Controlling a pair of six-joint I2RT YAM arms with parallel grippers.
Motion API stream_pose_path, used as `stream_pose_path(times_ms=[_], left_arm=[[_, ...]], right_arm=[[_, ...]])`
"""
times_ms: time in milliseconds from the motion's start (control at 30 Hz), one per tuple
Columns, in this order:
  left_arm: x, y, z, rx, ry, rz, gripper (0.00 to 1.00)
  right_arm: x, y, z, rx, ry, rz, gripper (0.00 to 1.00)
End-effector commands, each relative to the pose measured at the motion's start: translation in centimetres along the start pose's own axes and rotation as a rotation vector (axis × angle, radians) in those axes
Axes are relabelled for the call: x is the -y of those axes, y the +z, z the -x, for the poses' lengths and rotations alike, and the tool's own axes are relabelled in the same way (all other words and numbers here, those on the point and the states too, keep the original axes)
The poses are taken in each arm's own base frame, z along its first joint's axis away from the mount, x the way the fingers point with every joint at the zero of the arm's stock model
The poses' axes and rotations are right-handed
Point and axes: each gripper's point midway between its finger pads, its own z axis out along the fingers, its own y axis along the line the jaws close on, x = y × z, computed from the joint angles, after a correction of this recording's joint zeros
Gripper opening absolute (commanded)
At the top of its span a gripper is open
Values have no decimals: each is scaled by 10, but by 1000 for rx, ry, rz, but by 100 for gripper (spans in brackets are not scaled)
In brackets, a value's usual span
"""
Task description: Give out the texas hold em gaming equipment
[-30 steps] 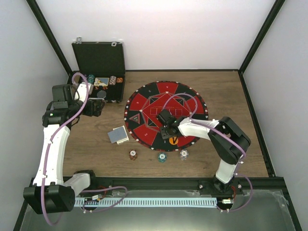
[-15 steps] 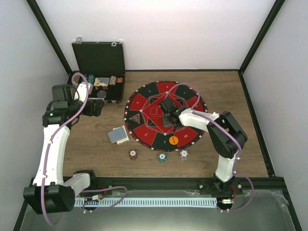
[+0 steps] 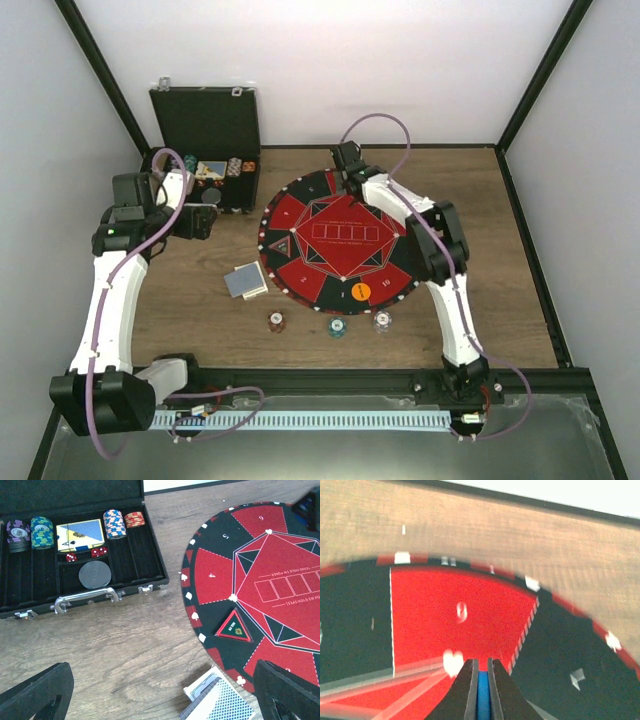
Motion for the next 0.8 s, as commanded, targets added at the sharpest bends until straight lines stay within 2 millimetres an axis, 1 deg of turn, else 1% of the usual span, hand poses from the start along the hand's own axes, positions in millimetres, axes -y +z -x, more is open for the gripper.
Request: stream_pose_path(times_ms=[0,33,133,200,267,333,400,500,600,667,767], left_arm=[[-5,2,7,10,4,11,100],[-5,2,7,7,3,12,100],[-6,4,6,1,6,15,100],[-8,4,7,0,9,21,100],[-8,4,7,-2,12,22,100],[-8,5,8,-3,13,19,100],[-8,5,9,0,13,17,100],[-7,4,11,4,10,14,100],[-5,1,12,10,9,9,100],[-4,-1,12,14,3,4,100],[0,-5,12,22,0,-6,100]], right_arm=[[6,47,18,9,-123,-170,1],[4,62,15,2,-138,-186,1],[2,84,12,4,-169,-223,1],[5,95,5,3,-193,-259,1],[7,101,-2,-6,-211,-286,2],[4,102,-5,-13,-216,-275,7],[-5,101,-7,-18,-219,-241,23],[-25,92,-7,-14,-229,-171,37],[-48,76,-1,-6,-221,-71,52],[-60,62,5,-1,-203,-5,58],[-65,41,15,7,-165,57,64]])
